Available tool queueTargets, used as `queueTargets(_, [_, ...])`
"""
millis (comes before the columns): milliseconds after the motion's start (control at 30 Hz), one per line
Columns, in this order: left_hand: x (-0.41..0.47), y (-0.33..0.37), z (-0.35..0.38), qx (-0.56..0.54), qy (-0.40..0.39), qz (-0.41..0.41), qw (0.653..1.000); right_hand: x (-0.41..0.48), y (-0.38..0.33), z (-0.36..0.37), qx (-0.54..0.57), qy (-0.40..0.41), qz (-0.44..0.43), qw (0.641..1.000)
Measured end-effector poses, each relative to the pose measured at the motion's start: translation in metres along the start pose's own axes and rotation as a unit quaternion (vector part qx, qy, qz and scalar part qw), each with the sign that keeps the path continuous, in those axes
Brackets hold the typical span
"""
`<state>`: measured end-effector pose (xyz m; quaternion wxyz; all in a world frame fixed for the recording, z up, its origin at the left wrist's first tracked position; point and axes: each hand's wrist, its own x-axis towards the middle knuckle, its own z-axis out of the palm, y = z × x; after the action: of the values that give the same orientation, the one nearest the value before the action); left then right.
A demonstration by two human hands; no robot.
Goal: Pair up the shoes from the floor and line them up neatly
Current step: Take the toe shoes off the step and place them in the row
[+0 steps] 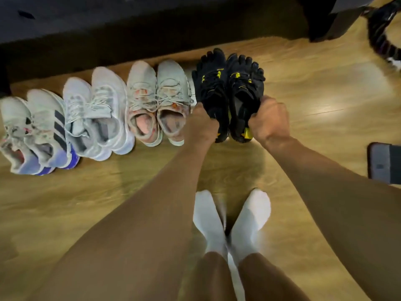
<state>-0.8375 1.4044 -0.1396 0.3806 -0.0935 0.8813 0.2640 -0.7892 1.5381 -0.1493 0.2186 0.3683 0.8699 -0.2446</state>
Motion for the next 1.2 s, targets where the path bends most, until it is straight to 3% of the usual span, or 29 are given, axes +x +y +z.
queueTargets(400, [0.041,-0.025,0.037,0.027,0.010,-0.081,0.996,0.042,0.020,0.061,-0.068,-0.067,-0.014,0.995])
queueTargets(567, [0.038,-0.023,0.039,0.073,-0.014,-0.104,0.992,0.053,0.016,0.063,-0.024,-0.096,0.038,0.994])
queueTargets(867, [0.040,-0.033,0.061,0.011,0.081,-0.097,0.992,0.082,0.021,0.055,-0.059,-0.090,0.066,0.992])
queueTargets(967, [0.046,-0.031,0.066,0.009,0.066,-0.113,0.991,0.088,0.022,0.052,-0.072,-0.041,0.072,0.994])
queueTargets(1067, [0.054,-0.027,0.068,0.077,0.005,-0.084,0.993,0.089,0.023,0.048,-0.081,-0.018,0.089,0.993])
queueTargets(1200, [0.062,-0.023,0.061,0.113,-0.071,-0.041,0.990,0.087,0.027,0.039,-0.107,-0.062,0.055,0.991])
